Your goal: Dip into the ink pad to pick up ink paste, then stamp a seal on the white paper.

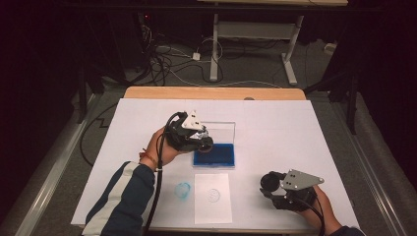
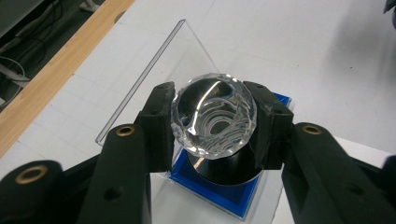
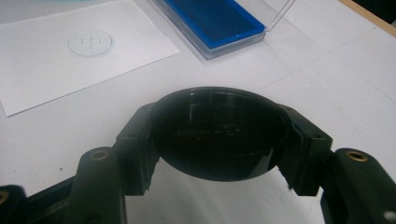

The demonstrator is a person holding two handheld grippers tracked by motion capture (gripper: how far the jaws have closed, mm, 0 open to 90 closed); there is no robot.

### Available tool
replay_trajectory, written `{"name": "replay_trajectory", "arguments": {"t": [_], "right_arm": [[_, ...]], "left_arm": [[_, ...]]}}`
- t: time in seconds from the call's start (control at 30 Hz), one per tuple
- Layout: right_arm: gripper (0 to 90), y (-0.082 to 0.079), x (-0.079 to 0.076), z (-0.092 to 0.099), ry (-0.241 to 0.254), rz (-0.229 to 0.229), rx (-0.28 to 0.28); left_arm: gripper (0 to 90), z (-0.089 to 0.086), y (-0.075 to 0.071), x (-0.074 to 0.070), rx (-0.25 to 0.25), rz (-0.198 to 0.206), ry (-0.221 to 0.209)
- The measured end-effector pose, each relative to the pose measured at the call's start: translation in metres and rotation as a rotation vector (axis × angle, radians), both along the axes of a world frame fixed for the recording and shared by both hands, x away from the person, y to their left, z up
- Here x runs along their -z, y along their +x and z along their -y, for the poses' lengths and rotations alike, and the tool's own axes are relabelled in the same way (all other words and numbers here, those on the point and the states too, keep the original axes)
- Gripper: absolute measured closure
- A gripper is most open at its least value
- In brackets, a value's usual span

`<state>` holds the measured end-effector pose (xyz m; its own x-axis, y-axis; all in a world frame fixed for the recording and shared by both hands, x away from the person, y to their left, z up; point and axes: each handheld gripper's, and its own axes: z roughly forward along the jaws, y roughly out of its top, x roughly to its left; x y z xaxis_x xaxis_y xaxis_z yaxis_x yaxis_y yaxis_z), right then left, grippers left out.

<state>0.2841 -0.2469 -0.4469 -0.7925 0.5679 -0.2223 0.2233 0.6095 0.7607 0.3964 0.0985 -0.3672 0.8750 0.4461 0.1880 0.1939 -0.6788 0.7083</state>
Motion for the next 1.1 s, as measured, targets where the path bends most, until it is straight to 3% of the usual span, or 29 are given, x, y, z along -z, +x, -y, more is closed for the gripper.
{"name": "replay_trajectory", "arguments": {"t": [0.73, 1.1], "right_arm": [[38.6, 0.002, 0.000, -0.002, 0.000, -0.003, -0.007], [38.5, 0.001, -0.002, -0.001, 0.004, 0.024, 0.000]], "left_arm": [[54.9, -0.008, -0.015, -0.004, 0.020, 0.026, -0.019], [54.9, -0.012, -0.023, -0.001, 0.021, 0.031, -0.024]]}}
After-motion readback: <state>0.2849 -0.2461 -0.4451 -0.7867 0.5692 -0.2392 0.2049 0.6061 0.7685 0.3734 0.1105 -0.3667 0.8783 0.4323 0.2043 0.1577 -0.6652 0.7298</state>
